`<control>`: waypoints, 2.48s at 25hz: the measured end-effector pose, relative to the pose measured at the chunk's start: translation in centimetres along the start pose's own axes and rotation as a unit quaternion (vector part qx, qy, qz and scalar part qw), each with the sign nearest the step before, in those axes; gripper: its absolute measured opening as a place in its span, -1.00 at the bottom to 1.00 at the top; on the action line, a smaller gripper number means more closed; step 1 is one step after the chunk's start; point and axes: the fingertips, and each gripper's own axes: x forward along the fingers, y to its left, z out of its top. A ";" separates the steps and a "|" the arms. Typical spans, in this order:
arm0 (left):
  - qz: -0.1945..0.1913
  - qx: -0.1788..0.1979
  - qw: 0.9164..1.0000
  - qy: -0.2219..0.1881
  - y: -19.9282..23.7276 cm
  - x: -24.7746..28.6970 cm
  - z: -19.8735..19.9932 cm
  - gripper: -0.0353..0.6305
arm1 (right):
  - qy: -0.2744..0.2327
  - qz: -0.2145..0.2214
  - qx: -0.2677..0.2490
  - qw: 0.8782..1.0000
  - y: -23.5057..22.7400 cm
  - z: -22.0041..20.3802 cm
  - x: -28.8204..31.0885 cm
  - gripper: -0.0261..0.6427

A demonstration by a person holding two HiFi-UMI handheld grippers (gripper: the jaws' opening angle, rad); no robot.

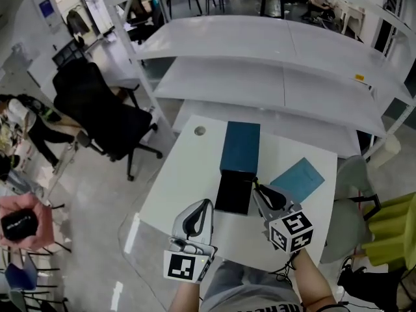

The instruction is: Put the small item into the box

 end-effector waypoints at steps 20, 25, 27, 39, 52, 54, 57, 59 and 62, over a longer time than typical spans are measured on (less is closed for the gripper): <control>-0.029 -0.021 0.999 0.028 4.2 0.4 -3.3 -0.85 | 0.129 -0.017 0.070 0.989 -0.2 -7.3 7.2 -0.74; -0.032 -0.028 0.999 0.030 5.1 0.6 -3.6 -0.85 | 0.157 -0.020 0.094 0.983 -0.7 -9.4 8.6 -0.74; -0.036 -0.028 0.999 0.029 5.3 0.6 -3.9 -0.85 | 0.167 -0.023 0.102 0.980 -0.8 -10.1 9.0 -0.74; -0.038 -0.037 0.998 0.035 6.5 0.6 -4.7 -0.85 | 0.227 -0.025 0.119 0.966 -1.0 -13.3 11.4 -0.74; -0.028 -0.044 0.998 0.040 8.2 0.3 -5.5 -0.85 | 0.312 -0.051 0.102 0.943 -1.2 -16.8 13.6 -0.73; -0.028 -0.045 0.998 0.041 8.4 0.3 -5.6 -0.85 | 0.325 -0.054 0.093 0.939 -1.2 -17.3 13.7 -0.73; -0.028 -0.046 0.998 0.045 8.6 0.4 -5.9 -0.85 | 0.344 -0.062 0.087 0.933 -1.3 -17.8 13.7 -0.73; -0.026 -0.046 0.997 0.052 8.8 0.4 -6.2 -0.85 | 0.358 -0.072 0.082 0.927 -1.4 -18.0 13.7 -0.73; -0.029 -0.049 0.997 0.049 8.9 0.4 -6.2 -0.85 | 0.383 -0.084 0.066 0.917 -1.4 -18.5 13.8 -0.73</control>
